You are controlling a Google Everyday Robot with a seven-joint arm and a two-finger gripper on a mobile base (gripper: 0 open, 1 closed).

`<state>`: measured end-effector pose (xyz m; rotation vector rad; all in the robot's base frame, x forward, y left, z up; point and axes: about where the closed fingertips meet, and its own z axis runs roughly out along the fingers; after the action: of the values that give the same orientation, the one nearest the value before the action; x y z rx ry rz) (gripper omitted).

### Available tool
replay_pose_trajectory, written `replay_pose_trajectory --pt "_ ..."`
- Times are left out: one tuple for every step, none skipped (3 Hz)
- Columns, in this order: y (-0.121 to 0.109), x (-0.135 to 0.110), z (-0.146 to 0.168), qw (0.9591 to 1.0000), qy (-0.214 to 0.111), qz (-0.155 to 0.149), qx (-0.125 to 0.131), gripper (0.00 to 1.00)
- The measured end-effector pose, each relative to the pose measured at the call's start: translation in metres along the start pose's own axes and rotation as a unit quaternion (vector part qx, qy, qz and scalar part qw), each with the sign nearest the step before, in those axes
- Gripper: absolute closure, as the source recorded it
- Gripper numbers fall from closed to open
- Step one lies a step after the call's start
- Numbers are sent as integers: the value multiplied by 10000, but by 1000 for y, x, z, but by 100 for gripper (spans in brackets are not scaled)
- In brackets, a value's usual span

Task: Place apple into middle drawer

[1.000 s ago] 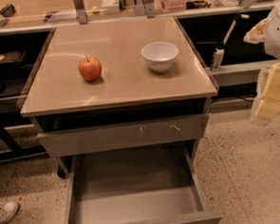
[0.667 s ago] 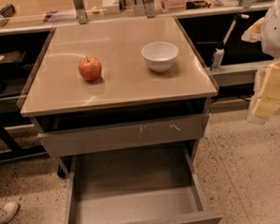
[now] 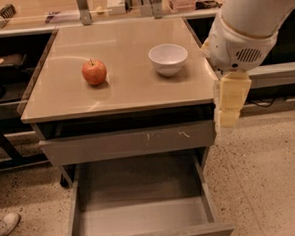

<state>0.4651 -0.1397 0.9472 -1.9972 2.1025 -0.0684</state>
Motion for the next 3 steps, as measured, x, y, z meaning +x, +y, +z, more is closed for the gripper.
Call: replay_pose_trajectory --pt "-1 -3 -1 10000 -16 -19 30 0" --pt "-21 -8 3 9987 -278 280 325 0" --pt "-76 -22 20 9937 -720 708 491 0"
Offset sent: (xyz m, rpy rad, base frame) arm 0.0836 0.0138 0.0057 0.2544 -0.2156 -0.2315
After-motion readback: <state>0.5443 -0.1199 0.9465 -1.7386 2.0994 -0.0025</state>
